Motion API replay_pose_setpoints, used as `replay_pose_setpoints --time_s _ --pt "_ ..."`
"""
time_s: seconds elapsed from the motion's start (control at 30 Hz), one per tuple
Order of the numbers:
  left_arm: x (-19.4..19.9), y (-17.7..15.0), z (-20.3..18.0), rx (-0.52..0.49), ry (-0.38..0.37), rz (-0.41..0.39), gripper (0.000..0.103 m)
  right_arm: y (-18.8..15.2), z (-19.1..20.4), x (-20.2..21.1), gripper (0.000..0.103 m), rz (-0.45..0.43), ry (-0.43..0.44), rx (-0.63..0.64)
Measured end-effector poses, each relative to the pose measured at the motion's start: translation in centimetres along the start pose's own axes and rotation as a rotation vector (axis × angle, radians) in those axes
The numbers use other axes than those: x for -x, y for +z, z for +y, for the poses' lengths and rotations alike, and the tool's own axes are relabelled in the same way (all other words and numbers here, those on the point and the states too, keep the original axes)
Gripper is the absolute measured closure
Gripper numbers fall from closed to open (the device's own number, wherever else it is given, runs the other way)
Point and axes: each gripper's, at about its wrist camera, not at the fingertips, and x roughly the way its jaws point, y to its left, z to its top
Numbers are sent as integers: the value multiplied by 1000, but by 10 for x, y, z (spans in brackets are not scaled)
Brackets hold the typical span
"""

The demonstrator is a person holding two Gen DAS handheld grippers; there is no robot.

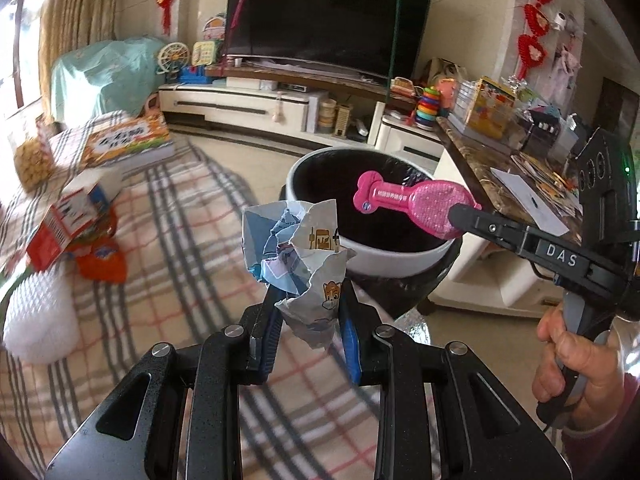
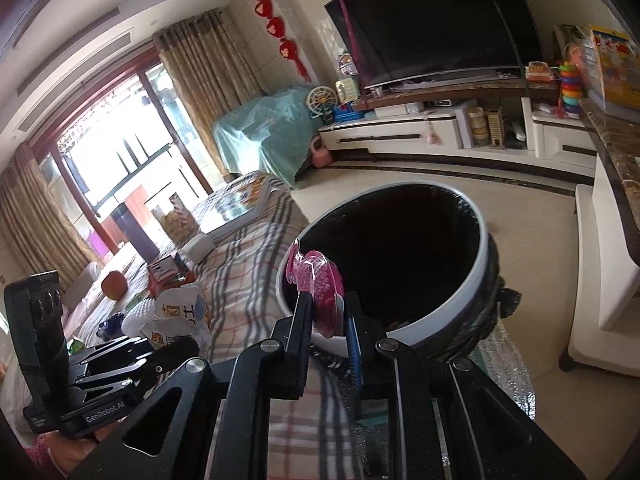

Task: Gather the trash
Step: 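Carry wrapper and pink brush to the bin and release both inside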

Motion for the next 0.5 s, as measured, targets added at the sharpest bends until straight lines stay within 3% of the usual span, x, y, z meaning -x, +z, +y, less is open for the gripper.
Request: replay_pose_setpoints --time_s 0.5 --pt "-39 35 -28 -67 -46 26 78 12 -25 -6 88 5 -37 -15"
